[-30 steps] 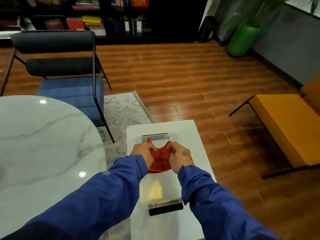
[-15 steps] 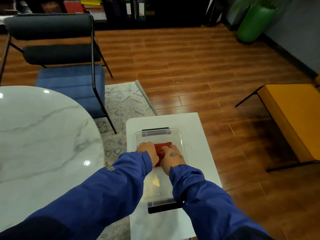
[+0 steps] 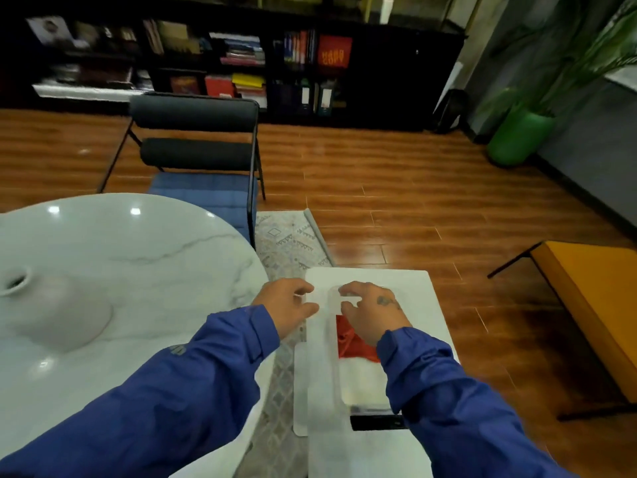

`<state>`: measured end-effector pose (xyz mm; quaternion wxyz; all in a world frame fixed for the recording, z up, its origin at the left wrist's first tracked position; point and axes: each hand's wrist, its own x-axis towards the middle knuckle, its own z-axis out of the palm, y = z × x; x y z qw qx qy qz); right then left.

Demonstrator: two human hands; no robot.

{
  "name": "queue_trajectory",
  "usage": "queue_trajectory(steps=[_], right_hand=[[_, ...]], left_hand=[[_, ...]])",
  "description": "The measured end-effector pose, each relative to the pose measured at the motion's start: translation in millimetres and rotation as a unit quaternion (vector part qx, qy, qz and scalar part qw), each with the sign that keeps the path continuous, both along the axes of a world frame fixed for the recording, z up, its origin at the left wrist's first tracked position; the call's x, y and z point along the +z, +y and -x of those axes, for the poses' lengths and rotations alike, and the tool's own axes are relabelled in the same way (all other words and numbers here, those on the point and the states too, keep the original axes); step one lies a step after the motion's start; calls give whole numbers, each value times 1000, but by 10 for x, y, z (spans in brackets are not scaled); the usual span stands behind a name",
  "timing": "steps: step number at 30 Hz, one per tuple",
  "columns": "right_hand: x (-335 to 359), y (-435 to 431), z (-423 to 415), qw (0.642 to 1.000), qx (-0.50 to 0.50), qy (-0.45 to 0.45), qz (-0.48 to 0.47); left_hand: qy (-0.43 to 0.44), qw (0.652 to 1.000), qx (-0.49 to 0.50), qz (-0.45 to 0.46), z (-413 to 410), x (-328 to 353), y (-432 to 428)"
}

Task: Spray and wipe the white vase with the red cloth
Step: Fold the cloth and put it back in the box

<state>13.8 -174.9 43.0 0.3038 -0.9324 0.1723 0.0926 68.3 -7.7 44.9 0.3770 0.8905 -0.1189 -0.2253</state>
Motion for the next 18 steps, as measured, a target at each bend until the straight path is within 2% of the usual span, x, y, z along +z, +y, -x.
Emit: queue_trajectory(steps=[11,18], right_hand=[[354,2134,69,988,133,-41,-61],[364,3676,138,962,250,-37,-104]], left_hand=[[-31,991,129,9,504,363,2224],[-56,964,260,25,973,510,3771]])
